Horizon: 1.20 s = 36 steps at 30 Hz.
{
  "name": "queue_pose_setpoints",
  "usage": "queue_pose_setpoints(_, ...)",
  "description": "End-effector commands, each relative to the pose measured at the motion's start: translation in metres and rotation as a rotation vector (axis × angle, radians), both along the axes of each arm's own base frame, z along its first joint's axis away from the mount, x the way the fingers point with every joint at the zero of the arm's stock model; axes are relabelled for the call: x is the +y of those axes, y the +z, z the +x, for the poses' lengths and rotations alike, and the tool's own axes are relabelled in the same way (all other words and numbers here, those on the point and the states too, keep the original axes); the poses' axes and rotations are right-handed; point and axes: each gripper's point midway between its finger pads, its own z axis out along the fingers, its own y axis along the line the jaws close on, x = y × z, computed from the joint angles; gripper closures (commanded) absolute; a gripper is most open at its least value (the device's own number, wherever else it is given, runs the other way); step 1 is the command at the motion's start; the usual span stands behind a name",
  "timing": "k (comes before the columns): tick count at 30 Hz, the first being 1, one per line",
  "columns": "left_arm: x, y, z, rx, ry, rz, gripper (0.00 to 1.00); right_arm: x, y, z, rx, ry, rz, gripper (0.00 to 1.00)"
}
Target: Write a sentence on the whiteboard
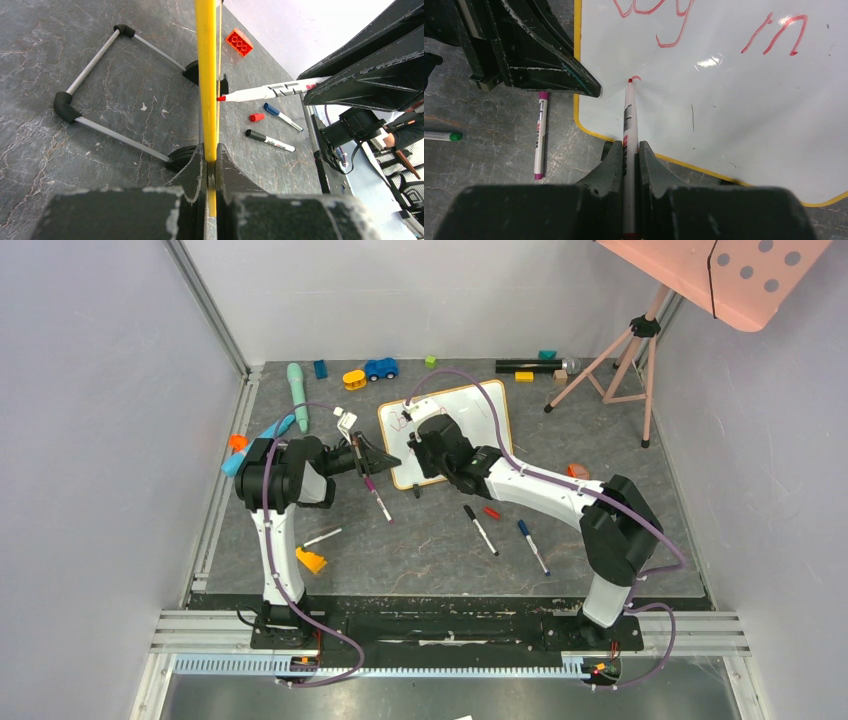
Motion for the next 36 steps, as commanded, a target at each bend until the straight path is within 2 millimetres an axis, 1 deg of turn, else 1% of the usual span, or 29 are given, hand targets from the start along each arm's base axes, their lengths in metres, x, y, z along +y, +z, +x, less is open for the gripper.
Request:
queue_pose_setpoints(1, -0.004, -0.019, -0.024, -0.072, -0.120, 0.035, 0.98, 0.003, -0.004, 0.000, 0.008, 0.017, 0.000, 1.00)
queue_pose_setpoints(12, -0.005, -0.019, -0.024, -0.073, -0.118, 0.034, 0.98, -0.004, -0.013, -0.004, 0.036, 0.012, -0.039, 1.00)
queue_pose_setpoints(16, -0.004, -0.019, -0.024, -0.070, -0.118, 0.034, 0.98, -0.013, -0.009, 0.001, 0.011, -0.037, -0.057, 1.00)
queue_pose_setpoints(19, -0.005, -0.019, -0.024, -0.071, -0.119, 0.034, 0.98, -0.015, -0.004, 0.005, -0.006, -0.065, -0.056, 1.00)
queue_pose_setpoints(28, -0.005, -0.019, -0.024, -0.072, -0.120, 0.034, 0.98, -0.007, 0.006, 0.017, -0.031, -0.072, -0.044, 1.00)
queue_pose_setpoints(36, -0.004, -0.019, -0.025, -0.073, -0.124, 0.035, 0.98, -0.005, 0.012, 0.022, -0.047, -0.080, -0.037, 1.00)
